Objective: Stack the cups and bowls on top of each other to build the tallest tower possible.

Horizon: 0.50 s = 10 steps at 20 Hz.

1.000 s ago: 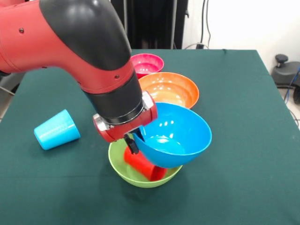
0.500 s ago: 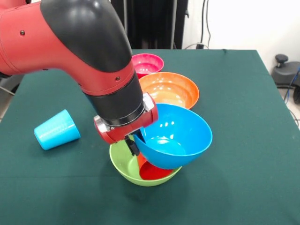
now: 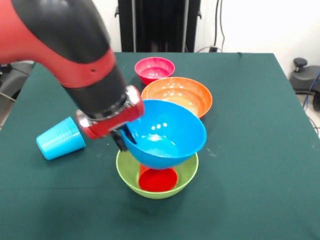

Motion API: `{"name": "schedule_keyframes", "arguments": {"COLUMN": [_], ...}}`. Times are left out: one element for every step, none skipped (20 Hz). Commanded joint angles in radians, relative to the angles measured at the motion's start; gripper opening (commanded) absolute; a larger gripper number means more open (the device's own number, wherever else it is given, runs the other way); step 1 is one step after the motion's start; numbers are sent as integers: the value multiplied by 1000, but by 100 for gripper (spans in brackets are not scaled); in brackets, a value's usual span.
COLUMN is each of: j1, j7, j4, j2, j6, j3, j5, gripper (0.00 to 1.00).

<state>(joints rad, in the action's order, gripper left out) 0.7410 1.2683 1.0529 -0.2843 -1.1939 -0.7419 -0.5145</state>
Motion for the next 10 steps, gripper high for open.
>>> {"name": "schedule_keyframes", "arguments": {"j1": [43,44,43,42,41,40,40,36,31,30], "j7": [-365,-362,-347,-335,-323,-310,-321,-340,-359,-354], "j4": [108,110,104,103,102,100,98,94,89,86], "j2": [-44,-43,-38,-37,-37,-36,-33,-34,-34,-32], "j6": [-110,-108,-110,-99,-88,-77,-85,-113,-142,-129], "j3": [3,1,-6,-6,-6,-6,-10,-11,-13,-15], "j5": [-31,-34,-36,-36,-36,-37,-37,-39,-41,-43], "gripper": [0,0,100,100,100,100,100,100,100,100]}}
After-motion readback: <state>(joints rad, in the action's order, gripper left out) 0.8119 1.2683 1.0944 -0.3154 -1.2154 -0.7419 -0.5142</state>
